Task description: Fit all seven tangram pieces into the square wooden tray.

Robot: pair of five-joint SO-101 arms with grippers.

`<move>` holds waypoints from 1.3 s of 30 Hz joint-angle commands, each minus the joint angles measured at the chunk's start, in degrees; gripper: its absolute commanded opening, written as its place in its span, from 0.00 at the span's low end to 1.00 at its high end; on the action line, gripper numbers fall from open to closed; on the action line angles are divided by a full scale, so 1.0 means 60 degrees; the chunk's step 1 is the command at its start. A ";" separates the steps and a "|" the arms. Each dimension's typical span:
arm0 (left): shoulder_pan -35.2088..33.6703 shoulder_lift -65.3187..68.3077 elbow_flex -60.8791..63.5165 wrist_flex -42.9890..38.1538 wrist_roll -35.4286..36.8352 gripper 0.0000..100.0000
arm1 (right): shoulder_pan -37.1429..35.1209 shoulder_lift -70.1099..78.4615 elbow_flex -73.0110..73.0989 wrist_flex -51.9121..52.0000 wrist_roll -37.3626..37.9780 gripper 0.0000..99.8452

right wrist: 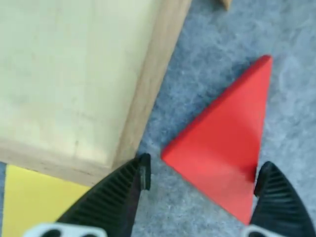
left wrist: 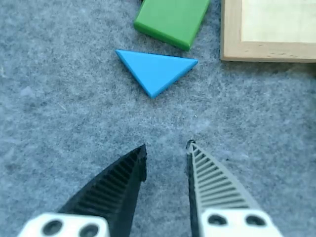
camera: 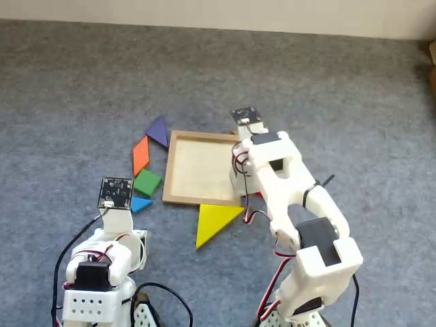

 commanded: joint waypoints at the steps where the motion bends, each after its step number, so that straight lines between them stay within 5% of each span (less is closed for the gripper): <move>1: -0.0139 -0.0418 0.0183 0.0059 0.0059 0.14 | 0.0271 -0.0095 -0.0549 -0.0476 -0.0044 0.33; 39: -0.0139 -0.0418 0.0183 0.0059 0.0059 0.14 | 0.0374 -0.0066 -0.0491 -0.0139 0.0513 0.33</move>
